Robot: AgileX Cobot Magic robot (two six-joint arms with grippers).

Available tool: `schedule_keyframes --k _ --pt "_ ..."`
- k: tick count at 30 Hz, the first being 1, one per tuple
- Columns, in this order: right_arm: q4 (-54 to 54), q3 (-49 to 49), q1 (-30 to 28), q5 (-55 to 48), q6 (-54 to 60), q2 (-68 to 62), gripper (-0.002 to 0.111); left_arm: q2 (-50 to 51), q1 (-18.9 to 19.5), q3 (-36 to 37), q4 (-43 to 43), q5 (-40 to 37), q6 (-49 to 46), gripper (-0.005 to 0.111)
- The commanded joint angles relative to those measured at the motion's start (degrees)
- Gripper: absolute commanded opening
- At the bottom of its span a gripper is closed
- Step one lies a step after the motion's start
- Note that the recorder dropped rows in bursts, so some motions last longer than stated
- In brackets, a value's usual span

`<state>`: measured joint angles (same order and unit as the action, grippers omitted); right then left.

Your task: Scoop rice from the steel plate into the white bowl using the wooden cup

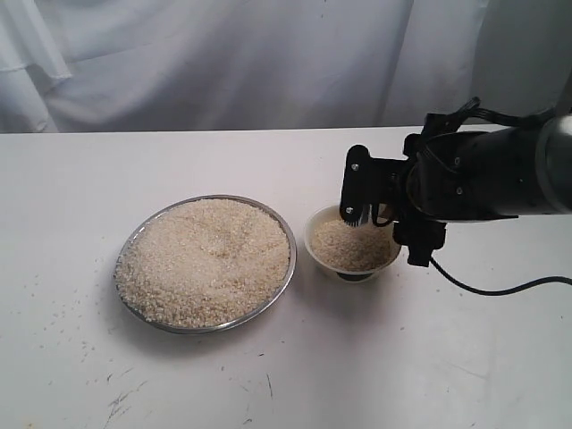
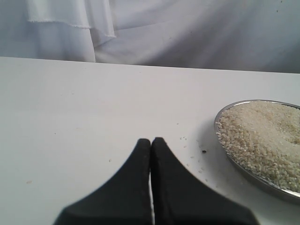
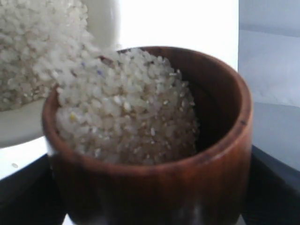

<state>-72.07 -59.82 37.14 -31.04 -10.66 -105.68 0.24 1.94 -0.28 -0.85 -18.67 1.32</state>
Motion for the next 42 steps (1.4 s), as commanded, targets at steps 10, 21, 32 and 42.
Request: schedule_keyframes --k 10,21,32,42 --pt "-5.32 -0.49 2.04 -1.98 1.04 0.24 0.000 -0.24 0.11 0.28 -0.06 0.40 0.03 0.000" --pt "-7.80 -0.49 5.58 -5.79 6.38 -2.43 0.000 -0.24 0.11 0.28 -0.06 0.40 0.03 0.000" --pt "-13.81 -0.49 7.20 -9.74 16.27 -3.95 0.000 -0.24 0.11 0.28 -0.06 0.40 0.03 0.000" --pt "-16.63 -0.63 7.47 -12.63 21.23 -5.03 0.000 -0.24 0.11 0.28 -0.06 0.40 0.03 0.000"
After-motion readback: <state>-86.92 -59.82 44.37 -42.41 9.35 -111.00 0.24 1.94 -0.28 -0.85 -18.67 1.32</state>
